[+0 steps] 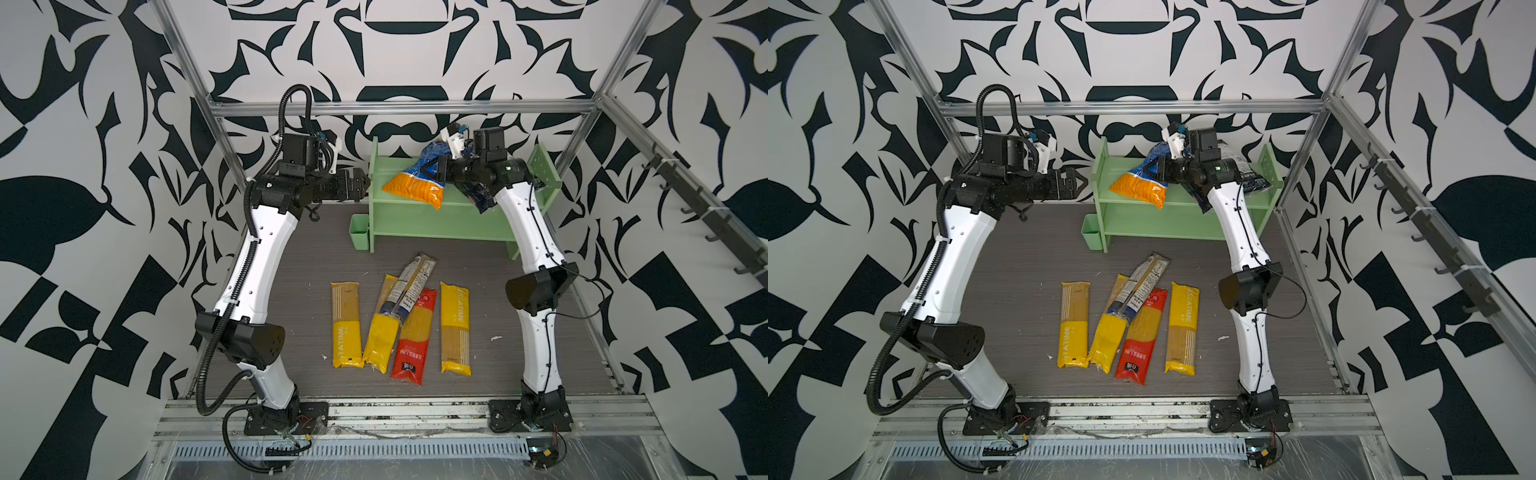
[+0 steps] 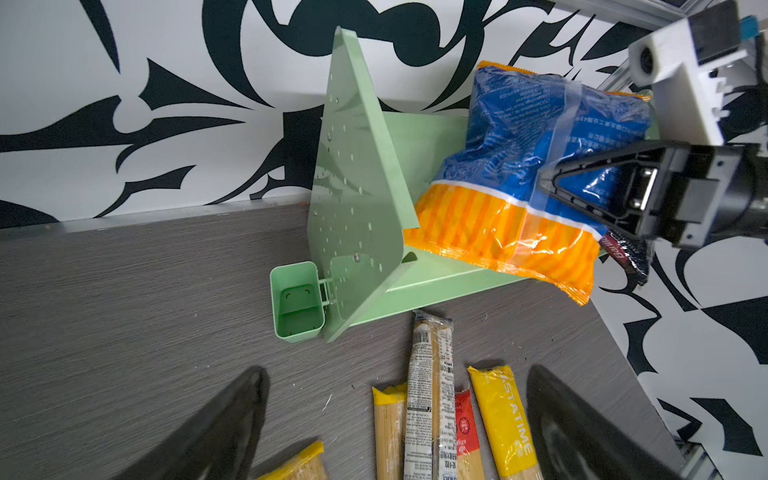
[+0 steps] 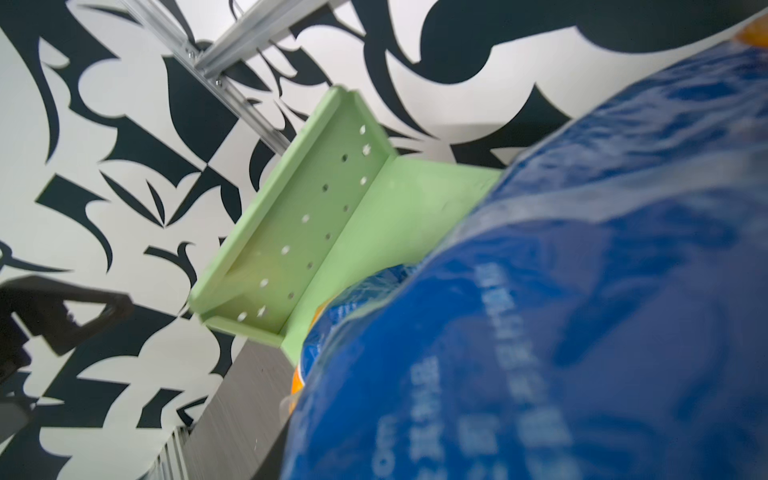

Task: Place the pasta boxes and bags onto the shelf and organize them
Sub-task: 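Carry the bag with both grippers up toward the green shelf's top tier, then lower the bag onto the top tier with the right gripper while the left holds back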

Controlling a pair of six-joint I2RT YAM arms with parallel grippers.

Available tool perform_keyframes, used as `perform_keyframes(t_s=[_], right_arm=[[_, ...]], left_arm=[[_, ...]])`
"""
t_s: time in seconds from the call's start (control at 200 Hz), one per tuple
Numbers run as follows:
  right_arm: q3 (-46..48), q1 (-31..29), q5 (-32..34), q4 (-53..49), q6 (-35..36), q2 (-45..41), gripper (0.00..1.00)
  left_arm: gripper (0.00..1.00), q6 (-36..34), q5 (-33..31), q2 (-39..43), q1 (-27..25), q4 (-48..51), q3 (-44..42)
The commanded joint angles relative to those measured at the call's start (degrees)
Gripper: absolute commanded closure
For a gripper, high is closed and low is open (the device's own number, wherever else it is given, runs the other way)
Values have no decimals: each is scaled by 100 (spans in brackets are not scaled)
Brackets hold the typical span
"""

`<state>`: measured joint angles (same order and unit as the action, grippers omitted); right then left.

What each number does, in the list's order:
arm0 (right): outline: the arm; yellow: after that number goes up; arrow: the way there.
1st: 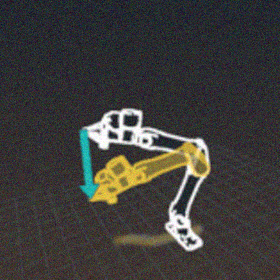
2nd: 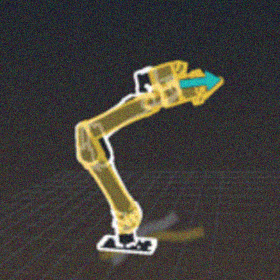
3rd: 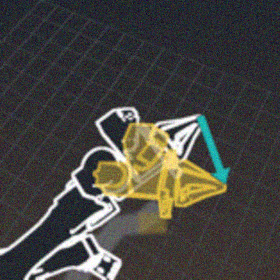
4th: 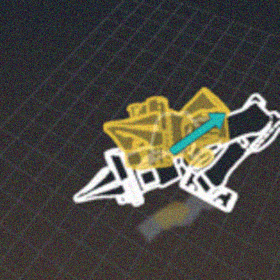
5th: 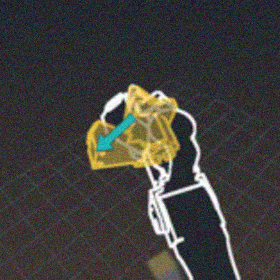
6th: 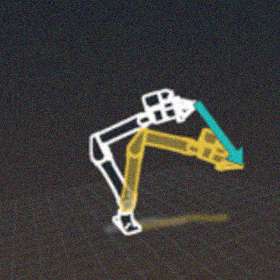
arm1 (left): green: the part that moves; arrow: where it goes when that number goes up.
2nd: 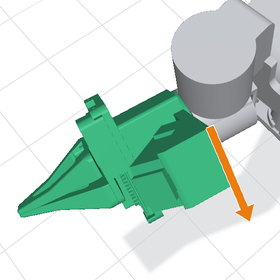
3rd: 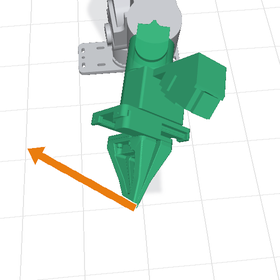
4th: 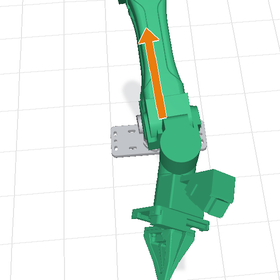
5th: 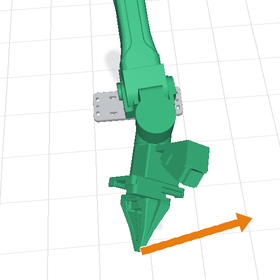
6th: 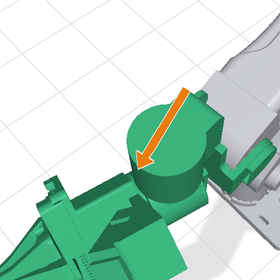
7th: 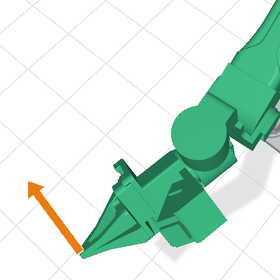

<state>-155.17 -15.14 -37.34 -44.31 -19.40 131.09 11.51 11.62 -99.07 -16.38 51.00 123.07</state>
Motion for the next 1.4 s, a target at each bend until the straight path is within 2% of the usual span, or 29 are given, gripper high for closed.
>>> perform_keyframes(t_s=[0.0, 0.175, 0.365, 0.435, 0.455, 0.485, 0.515, 0.655, 0.89, 1.1, 1.2, 1.395], right_arm=[[-503, 10, -279, 1120, -241, -232, 80], [-487, -16, -543, 1212, -776, 41, 76], [-355, -77, -631, 1022, -761, 27, 70], [-347, -80, -665, 917, -769, 31, 58], [-350, -86, -667, 890, -764, 31, 51], [-359, -81, -652, 809, -744, 18, 34], [-360, -77, -607, 689, -678, -1, 24], [-307, -19, -66, -31, -293, -251, 16], [-149, 106, 651, -864, -3, -602, 15], [197, 107, 1265, -909, 141, -953, 17], [144, 105, 1323, -847, 95, -848, 21], [-102, 107, 1440, -773, -151, -469, 35]], left_arm=[[1, -69, 21, -18, 66, 243, 82], [1, 35, 35, -86, 74, 239, 68], [1, 168, 100, -117, 76, 126, -56], [1, 221, 138, -122, 74, 67, -123], [1, 239, 151, -137, 74, 46, -145], [1, 265, 172, -132, 75, 28, -166], [1, 286, 210, -141, 74, 5, -188], [1, 511, 290, -108, 74, -163, -371], [1, 806, 455, -64, 74, -407, -659], [1, 982, 514, 19, 74, -659, -857], [1, 1046, 521, 65, 75, -696, -931], [1, 1022, 452, 184, 75, -562, -930]])
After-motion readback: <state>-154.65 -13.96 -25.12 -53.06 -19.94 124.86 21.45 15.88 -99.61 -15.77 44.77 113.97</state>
